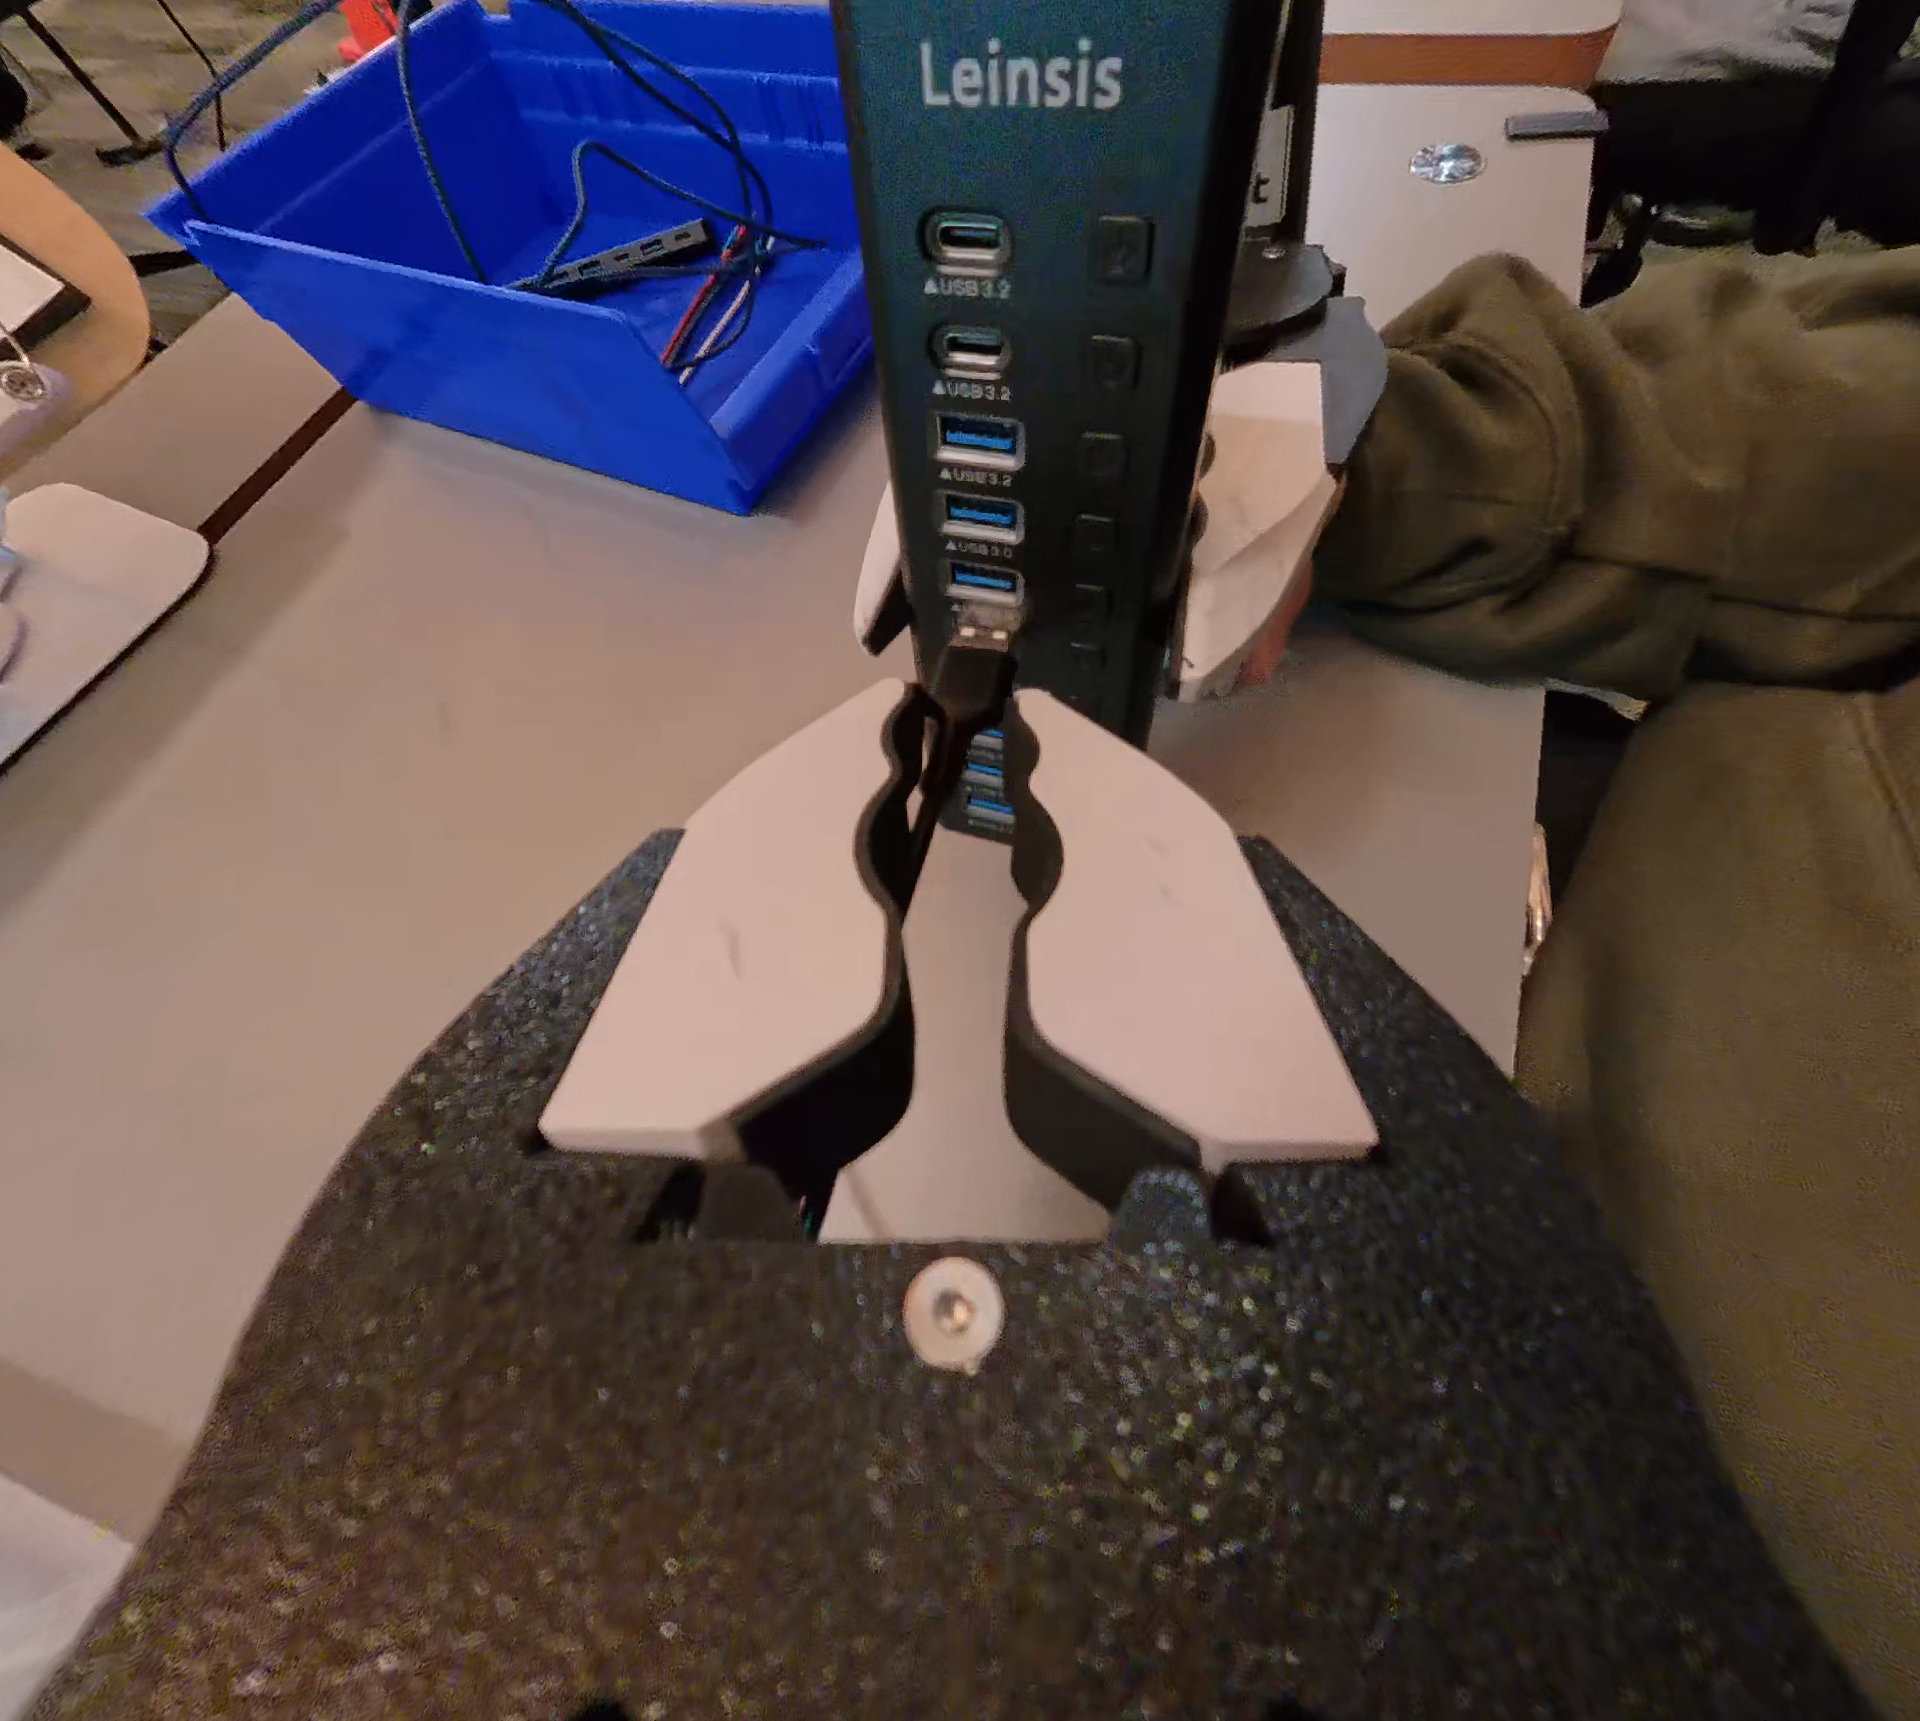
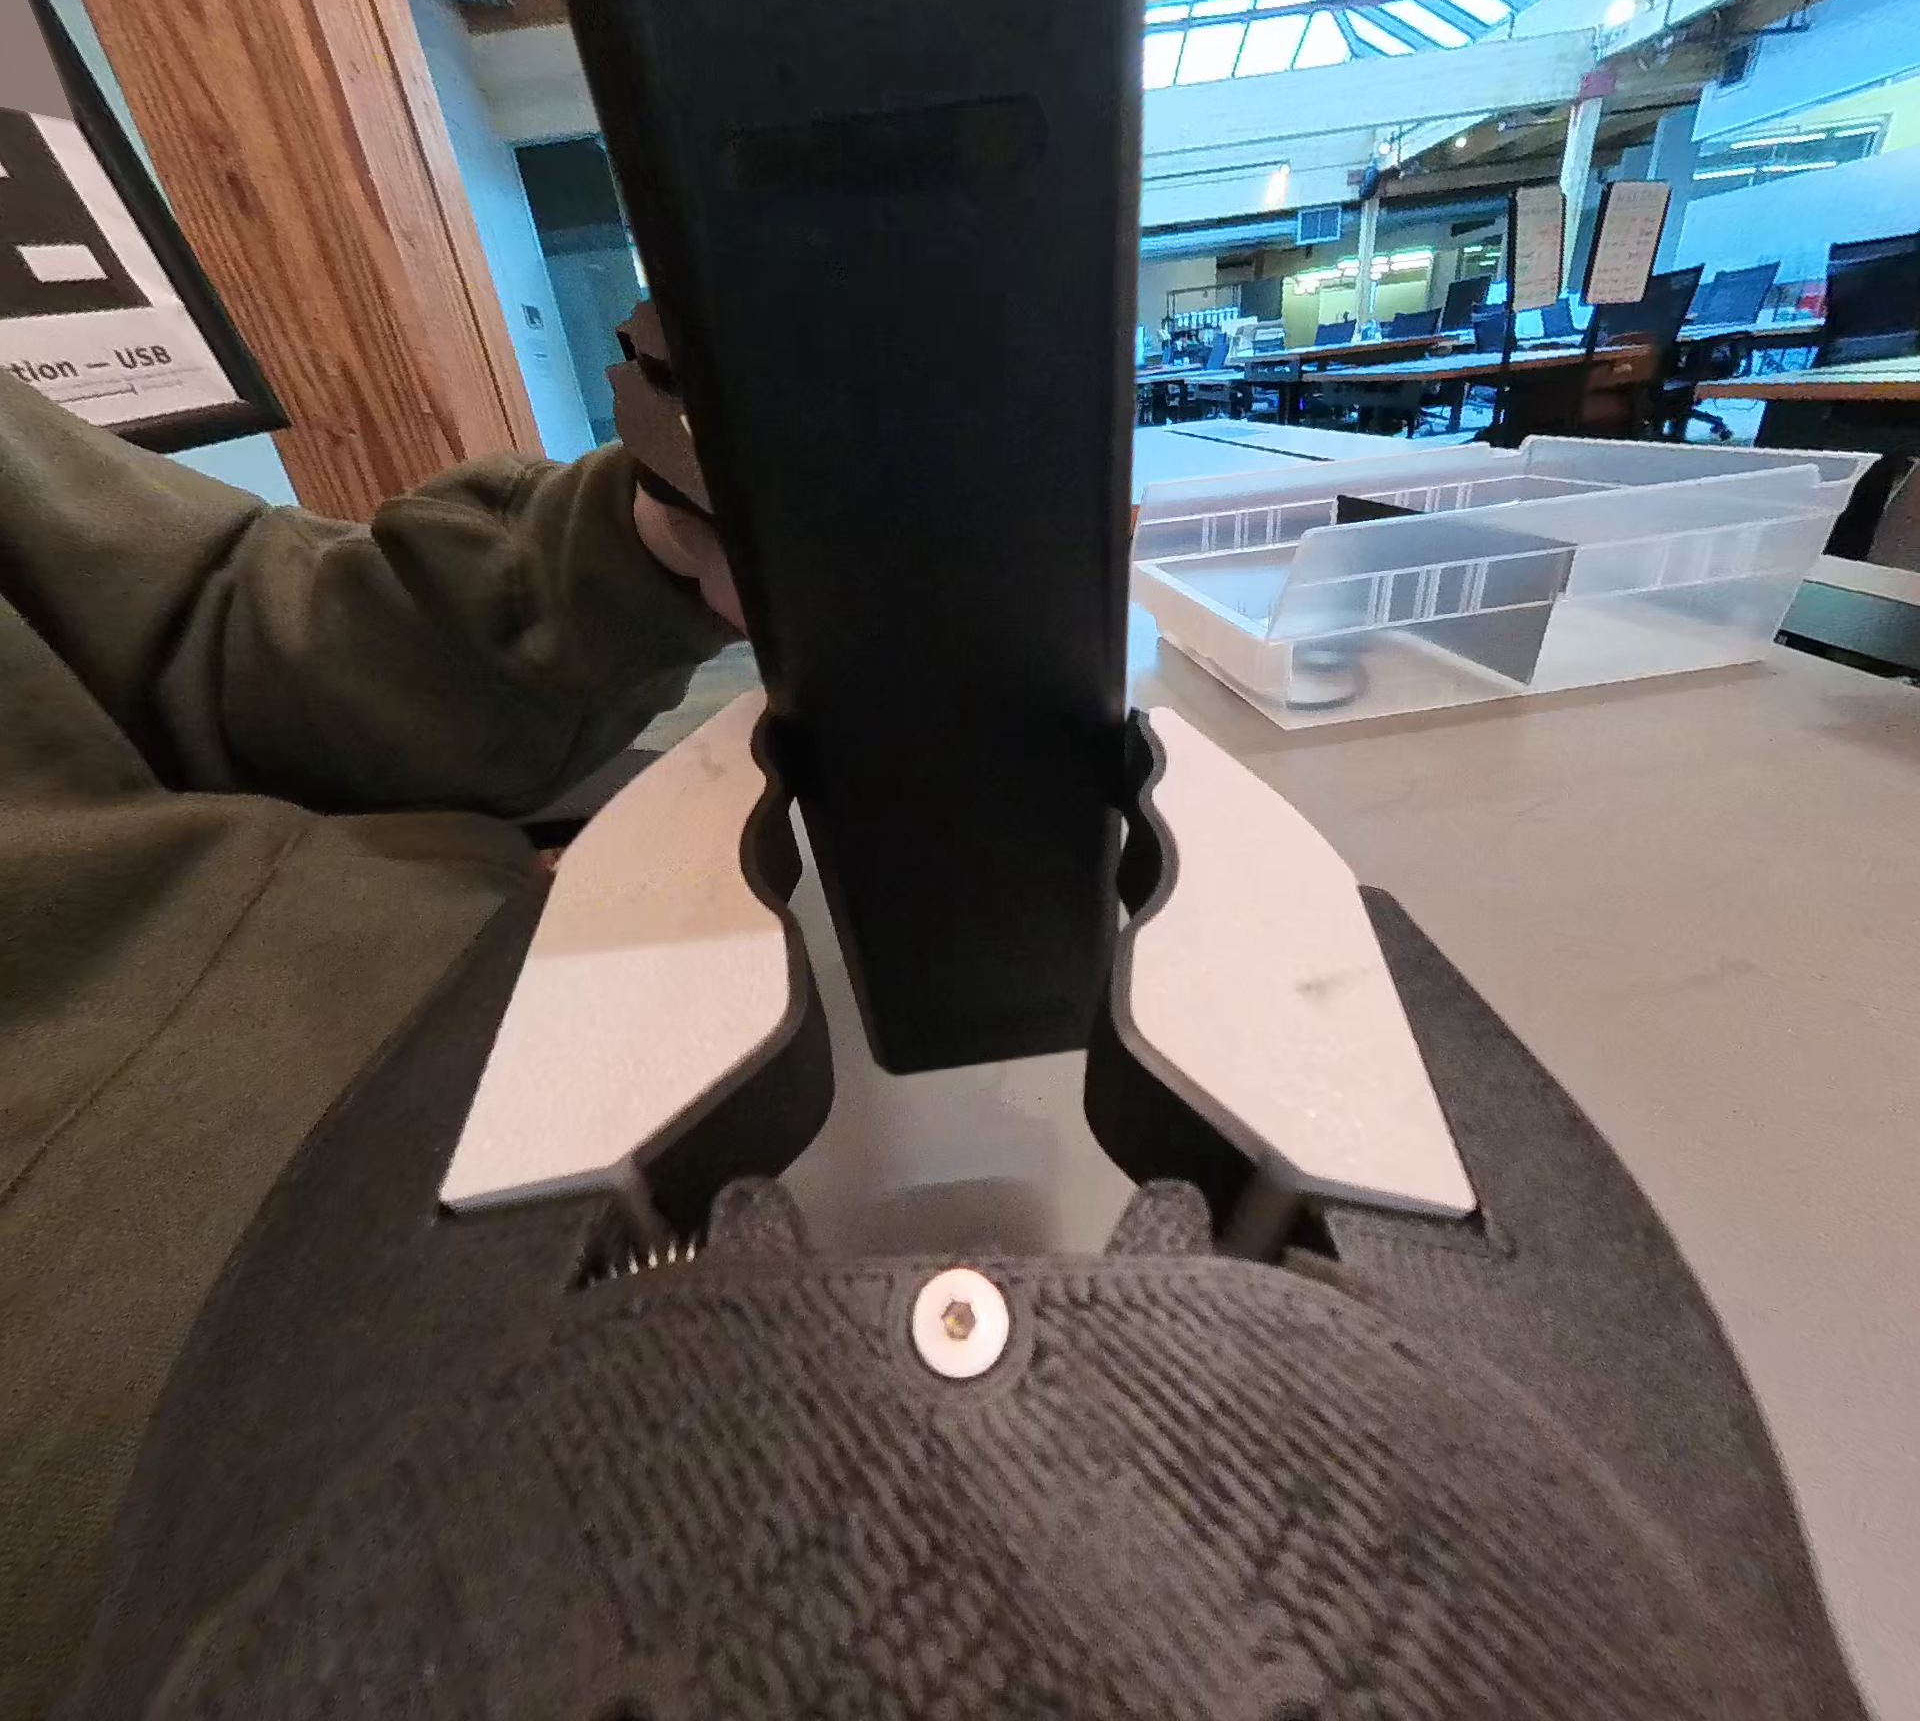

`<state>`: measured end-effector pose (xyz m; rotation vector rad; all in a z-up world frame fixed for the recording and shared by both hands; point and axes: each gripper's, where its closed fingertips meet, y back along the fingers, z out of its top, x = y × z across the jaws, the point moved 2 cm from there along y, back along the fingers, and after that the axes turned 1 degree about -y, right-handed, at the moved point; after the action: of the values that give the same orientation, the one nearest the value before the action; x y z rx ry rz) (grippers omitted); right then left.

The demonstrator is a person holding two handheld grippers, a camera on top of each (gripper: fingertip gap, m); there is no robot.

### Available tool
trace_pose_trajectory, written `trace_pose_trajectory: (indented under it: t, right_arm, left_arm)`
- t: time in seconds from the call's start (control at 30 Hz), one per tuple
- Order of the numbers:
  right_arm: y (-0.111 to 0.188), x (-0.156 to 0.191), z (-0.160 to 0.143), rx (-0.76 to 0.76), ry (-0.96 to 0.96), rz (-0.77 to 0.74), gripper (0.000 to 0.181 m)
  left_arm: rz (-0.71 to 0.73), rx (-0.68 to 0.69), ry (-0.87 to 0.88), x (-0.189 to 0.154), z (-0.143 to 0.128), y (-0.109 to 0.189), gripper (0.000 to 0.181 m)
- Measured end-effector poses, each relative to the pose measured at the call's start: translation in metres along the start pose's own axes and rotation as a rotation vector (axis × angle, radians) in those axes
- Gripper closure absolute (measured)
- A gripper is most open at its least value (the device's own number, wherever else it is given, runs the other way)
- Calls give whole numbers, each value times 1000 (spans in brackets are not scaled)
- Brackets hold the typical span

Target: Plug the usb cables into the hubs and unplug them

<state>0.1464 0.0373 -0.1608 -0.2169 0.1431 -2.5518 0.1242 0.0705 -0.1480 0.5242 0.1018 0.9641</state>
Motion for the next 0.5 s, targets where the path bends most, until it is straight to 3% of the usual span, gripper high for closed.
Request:
trace_pose_trajectory:
  t: [0.37, 0.5]
  right_arm:
    - [-3, 5, -3, 29, 1, 33, 120]
    - [-4, 5, -5, 47, 0, 29, 120]
  left_arm:
    - [-65, -19, 1, -1, 2, -4, 168]
    - [-67, 32, -17, 0, -2, -3, 168]
